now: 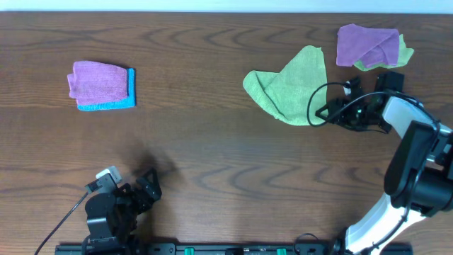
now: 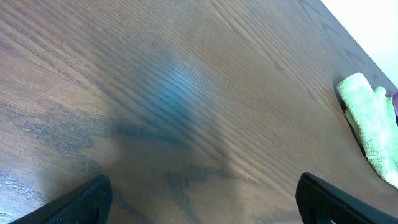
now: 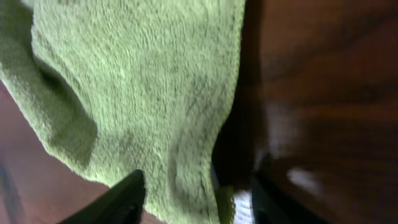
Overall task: Fold the cloth
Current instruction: 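Drag the green cloth down-right with the right gripper to spread it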
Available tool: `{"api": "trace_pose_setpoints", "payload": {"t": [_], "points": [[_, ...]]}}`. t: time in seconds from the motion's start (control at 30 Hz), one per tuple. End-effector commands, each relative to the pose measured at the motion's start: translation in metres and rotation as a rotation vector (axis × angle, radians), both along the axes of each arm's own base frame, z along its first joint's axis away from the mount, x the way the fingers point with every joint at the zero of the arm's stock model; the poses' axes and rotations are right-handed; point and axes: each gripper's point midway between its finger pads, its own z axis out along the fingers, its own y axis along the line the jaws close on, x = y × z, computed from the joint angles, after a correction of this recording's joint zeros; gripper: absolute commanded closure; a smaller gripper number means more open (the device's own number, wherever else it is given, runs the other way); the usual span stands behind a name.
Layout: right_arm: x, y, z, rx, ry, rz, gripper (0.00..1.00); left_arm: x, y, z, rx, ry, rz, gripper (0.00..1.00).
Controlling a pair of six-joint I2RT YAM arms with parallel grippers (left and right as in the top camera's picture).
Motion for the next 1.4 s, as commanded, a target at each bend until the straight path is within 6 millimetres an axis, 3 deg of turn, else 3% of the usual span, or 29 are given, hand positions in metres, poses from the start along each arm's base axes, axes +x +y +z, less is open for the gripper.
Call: {"api": "trace_pose_setpoints", "payload": {"t": [0.0,0.33,0.6,0.77,1.0,1.2,1.37], "points": [[0.001,0.008,-0.001,0.029,0.000,0.005,0.57,0.000,-0.002,-0.003,-0.011,0.004,-0.007,0.05],[-0.006,0.017,0.002,0.089,0.043,-0.007,0.99,0.000,-0.002,-0.003,-0.010,0.004,-0.007,0.04],[-0.034,0.029,0.015,0.156,0.159,-0.009,0.99,0.000,-0.002,-0.003,-0.010,0.004,-0.007,0.05],[-0.043,0.020,0.045,0.075,0.151,-0.039,0.99,0.000,-0.002,-0.003,-0.010,0.004,-0.007,0.05],[-0.081,-0.001,0.087,-0.121,0.177,-0.090,0.99,0.000,-0.002,-0.003,-0.010,0.004,-0.007,0.05],[-0.104,-0.006,0.090,-0.142,0.259,-0.107,0.99,0.000,-0.002,-0.003,-0.010,0.003,-0.007,0.05],[-0.122,-0.030,0.081,-0.268,0.364,-0.182,0.99,0.000,-0.002,-0.003,-0.010,0.003,-0.007,0.04]]}}
